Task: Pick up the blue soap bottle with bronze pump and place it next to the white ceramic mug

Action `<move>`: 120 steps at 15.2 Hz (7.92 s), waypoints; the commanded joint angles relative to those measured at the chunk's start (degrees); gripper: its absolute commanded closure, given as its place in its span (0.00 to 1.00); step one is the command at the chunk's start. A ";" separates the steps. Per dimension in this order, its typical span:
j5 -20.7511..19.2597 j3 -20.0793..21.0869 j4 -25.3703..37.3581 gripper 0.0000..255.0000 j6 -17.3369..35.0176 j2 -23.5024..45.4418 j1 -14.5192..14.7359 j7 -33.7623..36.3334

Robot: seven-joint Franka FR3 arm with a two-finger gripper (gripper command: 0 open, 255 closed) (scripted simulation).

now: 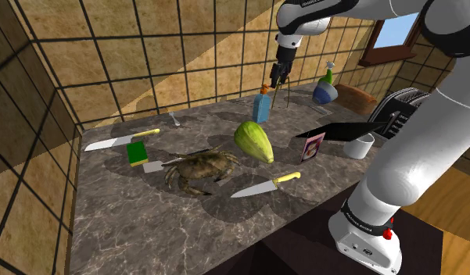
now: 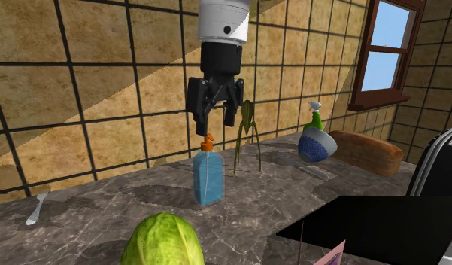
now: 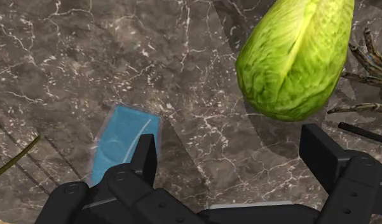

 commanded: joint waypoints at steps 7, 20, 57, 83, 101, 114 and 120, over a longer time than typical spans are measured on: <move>7.46 -2.51 15.16 0.00 2.43 17.65 -2.85 -7.97; 13.38 -1.60 25.65 0.00 5.81 31.79 -6.68 -12.30; 11.92 -2.33 37.82 1.00 -7.80 30.05 -7.41 -10.21; 1.44 -4.13 18.51 1.00 -14.49 2.04 -5.33 -9.42; -10.29 -2.46 -1.34 1.00 -27.43 -32.50 -12.00 -11.30; -16.69 -3.65 -0.34 1.00 -44.48 -49.23 -17.97 -18.82; -17.84 -4.28 -5.52 1.00 -42.55 -52.56 -18.92 -19.07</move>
